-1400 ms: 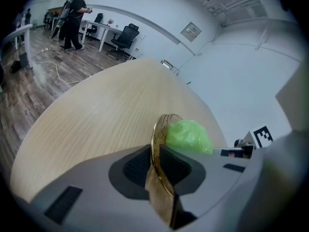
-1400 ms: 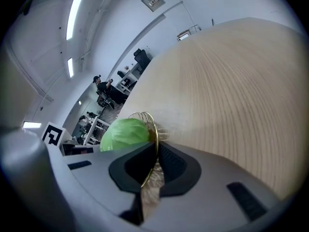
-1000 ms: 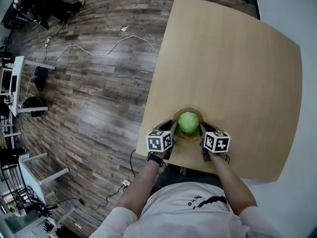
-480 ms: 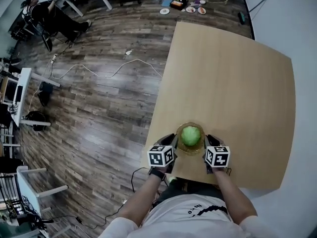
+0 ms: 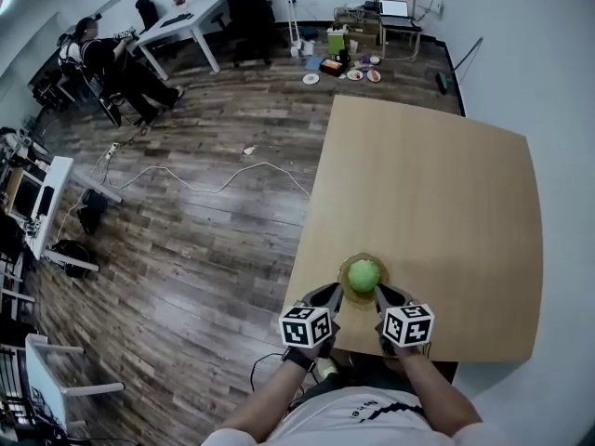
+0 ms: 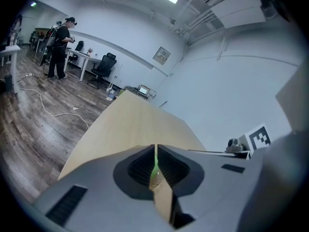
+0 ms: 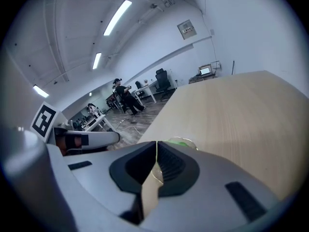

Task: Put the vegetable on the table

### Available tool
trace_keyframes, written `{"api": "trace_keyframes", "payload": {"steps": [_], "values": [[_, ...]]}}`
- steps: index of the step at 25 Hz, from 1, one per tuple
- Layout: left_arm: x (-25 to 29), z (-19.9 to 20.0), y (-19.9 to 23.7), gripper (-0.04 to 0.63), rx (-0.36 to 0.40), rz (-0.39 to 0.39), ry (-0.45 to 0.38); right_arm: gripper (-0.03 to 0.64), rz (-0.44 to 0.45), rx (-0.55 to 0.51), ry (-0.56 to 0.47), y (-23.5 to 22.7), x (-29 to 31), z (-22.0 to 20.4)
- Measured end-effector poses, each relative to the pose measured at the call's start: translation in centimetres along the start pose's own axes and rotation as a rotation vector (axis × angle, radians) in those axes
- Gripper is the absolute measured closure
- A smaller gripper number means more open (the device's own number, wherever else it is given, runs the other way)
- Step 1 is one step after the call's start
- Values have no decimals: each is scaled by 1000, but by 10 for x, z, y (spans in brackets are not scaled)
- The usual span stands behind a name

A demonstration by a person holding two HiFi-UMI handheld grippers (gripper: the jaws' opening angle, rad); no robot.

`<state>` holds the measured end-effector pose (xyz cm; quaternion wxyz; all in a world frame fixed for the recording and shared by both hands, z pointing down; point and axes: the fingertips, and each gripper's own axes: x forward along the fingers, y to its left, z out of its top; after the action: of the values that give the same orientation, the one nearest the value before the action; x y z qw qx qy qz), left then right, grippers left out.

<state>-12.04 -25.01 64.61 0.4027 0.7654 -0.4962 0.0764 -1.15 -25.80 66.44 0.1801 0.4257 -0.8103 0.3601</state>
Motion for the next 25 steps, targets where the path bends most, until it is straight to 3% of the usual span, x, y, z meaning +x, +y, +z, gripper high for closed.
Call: {"api": "trace_keyframes", "payload": {"steps": [10, 25], "values": [[-71, 20, -53, 566, 45, -111, -101, 598, 118, -26, -150, 87, -51, 25], [-129, 47, -94, 569, 118, -169, -196, 603, 137, -92, -267, 137, -102, 51]]}}
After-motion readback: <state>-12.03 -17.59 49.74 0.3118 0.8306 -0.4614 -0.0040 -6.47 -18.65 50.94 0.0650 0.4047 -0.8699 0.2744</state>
